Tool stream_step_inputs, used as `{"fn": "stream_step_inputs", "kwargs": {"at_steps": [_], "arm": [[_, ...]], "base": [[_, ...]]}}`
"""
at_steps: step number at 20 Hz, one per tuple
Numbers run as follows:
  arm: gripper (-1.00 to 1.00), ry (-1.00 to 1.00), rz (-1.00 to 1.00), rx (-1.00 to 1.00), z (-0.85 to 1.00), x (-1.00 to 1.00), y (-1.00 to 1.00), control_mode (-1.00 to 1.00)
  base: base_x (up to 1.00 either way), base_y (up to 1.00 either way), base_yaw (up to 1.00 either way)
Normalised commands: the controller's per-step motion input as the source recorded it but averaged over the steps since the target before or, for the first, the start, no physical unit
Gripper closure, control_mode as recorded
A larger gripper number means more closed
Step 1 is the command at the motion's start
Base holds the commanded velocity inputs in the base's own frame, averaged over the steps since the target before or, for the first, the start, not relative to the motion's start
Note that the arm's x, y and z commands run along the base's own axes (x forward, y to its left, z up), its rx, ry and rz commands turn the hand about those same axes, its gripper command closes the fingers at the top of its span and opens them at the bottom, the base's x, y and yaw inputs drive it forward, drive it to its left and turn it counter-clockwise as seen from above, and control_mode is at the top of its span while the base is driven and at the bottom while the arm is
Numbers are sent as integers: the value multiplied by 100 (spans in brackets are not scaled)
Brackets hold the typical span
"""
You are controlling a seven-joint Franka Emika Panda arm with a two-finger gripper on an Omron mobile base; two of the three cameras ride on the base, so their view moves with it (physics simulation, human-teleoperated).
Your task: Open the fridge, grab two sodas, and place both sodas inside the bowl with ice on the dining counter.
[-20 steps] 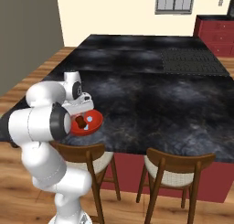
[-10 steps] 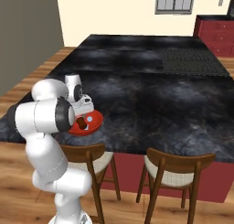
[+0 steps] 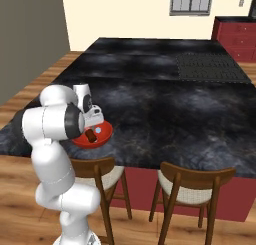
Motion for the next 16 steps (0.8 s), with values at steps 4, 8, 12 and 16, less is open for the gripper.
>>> {"fn": "stream_step_inputs", "kwargs": {"at_steps": [4, 8, 12, 16], "arm": [[100, -1, 0, 0, -13, 11, 1, -100], [100, -1, 0, 0, -14, 7, 1, -100], [-100, -2, 0, -1, -10, 0, 4, -100], [-100, -8, 0, 0, 0, -3, 0, -100]], "base": [[0, 0, 0], [0, 0, 0], [0, 0, 0], [0, 0, 0]]}}
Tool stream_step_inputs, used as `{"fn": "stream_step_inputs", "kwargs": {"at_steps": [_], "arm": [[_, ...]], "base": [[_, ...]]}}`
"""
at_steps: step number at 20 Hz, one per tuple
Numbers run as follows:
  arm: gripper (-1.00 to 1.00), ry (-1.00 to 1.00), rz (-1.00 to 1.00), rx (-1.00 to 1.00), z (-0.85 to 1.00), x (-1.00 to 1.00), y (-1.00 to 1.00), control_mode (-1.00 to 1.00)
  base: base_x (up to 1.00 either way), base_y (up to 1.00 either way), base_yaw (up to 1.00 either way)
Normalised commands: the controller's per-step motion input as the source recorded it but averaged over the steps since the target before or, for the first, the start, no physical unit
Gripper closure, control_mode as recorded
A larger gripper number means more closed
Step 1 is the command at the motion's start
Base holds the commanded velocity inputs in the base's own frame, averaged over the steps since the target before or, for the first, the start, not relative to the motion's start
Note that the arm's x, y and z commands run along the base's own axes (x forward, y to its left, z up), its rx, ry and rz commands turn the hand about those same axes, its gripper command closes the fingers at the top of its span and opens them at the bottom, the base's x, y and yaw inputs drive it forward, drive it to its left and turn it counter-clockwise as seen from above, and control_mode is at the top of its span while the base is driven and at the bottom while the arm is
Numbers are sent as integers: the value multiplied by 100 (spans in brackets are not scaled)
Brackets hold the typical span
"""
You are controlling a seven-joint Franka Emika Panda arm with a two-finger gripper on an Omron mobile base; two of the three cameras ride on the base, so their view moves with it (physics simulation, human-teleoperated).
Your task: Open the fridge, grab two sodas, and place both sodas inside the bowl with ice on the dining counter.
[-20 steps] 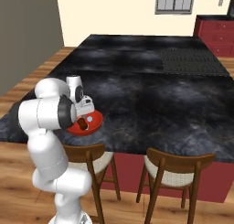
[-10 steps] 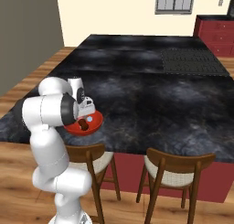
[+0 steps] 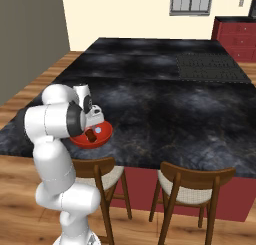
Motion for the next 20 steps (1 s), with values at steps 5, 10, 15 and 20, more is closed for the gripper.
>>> {"fn": "stream_step_inputs", "kwargs": {"at_steps": [5, 10, 15, 20], "arm": [[-100, -7, 0, 0, 0, -13, 0, -100], [-100, -17, 0, 0, 20, -30, 0, -100], [-100, -26, 0, 6, 70, -51, -2, -100], [-100, -19, 0, 15, 78, -49, -8, -100]], "base": [[0, 0, 0], [0, 0, 0], [0, 0, 0], [0, 0, 0]]}}
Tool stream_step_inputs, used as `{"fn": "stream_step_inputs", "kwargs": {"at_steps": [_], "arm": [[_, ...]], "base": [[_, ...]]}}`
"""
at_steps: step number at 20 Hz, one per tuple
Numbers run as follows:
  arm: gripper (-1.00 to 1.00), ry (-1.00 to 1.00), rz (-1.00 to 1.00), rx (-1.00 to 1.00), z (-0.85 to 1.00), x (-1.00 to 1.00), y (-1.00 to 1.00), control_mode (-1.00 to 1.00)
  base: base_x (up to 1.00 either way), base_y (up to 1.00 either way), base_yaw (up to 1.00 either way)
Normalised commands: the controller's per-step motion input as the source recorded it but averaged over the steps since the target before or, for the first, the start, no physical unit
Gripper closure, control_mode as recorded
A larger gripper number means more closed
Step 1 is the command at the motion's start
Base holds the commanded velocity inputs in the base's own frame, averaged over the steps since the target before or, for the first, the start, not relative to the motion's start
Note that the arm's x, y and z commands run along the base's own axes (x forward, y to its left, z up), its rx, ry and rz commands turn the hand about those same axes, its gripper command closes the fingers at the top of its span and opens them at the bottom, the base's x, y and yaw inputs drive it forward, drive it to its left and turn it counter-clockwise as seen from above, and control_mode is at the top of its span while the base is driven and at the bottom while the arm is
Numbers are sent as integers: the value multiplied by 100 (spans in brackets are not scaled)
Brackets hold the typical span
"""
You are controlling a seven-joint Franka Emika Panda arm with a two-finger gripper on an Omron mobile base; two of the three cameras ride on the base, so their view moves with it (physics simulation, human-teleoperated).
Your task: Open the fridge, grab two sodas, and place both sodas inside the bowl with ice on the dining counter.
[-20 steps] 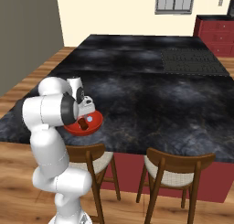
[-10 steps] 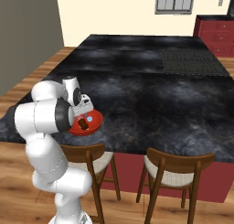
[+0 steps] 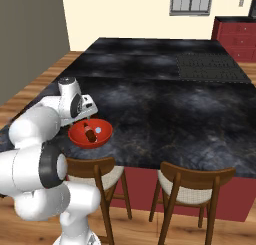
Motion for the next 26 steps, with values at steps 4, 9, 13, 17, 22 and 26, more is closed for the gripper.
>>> {"fn": "stream_step_inputs", "kwargs": {"at_steps": [4, 9, 13, 17, 22, 26], "arm": [[-100, -16, -7, 8, 48, -71, -21, -100], [-100, -13, -14, 10, 34, -96, -25, -100], [-100, -8, -19, 15, 22, -100, -19, -100], [-100, -7, -21, 16, 8, -100, -12, -100], [-100, -6, -22, 13, 0, -100, -5, -100], [-100, -6, -18, 6, -3, -94, -6, -100]], "base": [[0, 0, 0], [0, 0, 0], [0, 0, 0], [0, 0, 0], [0, 0, 0], [0, 0, 0]]}}
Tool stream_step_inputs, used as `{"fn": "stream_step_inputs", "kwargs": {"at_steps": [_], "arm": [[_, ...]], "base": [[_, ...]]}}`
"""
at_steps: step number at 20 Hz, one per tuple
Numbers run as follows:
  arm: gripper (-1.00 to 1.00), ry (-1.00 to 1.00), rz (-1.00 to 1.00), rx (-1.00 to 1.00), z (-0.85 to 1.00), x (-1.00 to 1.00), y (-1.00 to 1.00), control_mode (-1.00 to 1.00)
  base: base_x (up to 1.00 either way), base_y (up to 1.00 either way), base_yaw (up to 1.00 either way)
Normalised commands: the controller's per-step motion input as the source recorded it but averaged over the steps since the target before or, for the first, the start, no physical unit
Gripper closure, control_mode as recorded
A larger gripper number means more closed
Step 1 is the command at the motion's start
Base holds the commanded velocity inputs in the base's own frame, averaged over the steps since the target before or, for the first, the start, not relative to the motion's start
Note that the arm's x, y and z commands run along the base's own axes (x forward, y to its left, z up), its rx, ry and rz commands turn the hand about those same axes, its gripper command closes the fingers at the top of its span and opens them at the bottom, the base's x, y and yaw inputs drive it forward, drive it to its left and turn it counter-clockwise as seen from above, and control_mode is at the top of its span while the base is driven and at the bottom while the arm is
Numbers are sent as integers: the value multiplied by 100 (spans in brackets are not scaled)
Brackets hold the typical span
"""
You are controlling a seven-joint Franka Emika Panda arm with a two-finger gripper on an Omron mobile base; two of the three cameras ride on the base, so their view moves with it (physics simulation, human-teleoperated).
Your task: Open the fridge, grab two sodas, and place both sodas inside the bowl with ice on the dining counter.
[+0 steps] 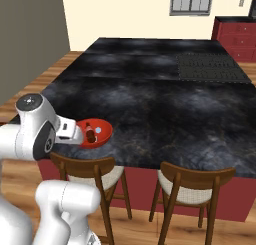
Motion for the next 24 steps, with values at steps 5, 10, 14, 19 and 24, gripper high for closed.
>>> {"fn": "stream_step_inputs", "kwargs": {"at_steps": [5, 10, 14, 19, 24], "arm": [[-100, 0, -3, -1, -17, -18, 0, -100], [-100, -14, -3, 0, -12, -41, -7, -100], [-100, 0, 0, 0, 0, 0, 0, 100], [-100, 0, 0, 0, 0, 0, 0, 100], [-100, 0, 0, 0, 0, 0, 0, 100]], "base": [[0, 0, 0], [0, 0, 0], [-84, -38, -26], [-55, -41, -44], [-21, -61, -50]]}}
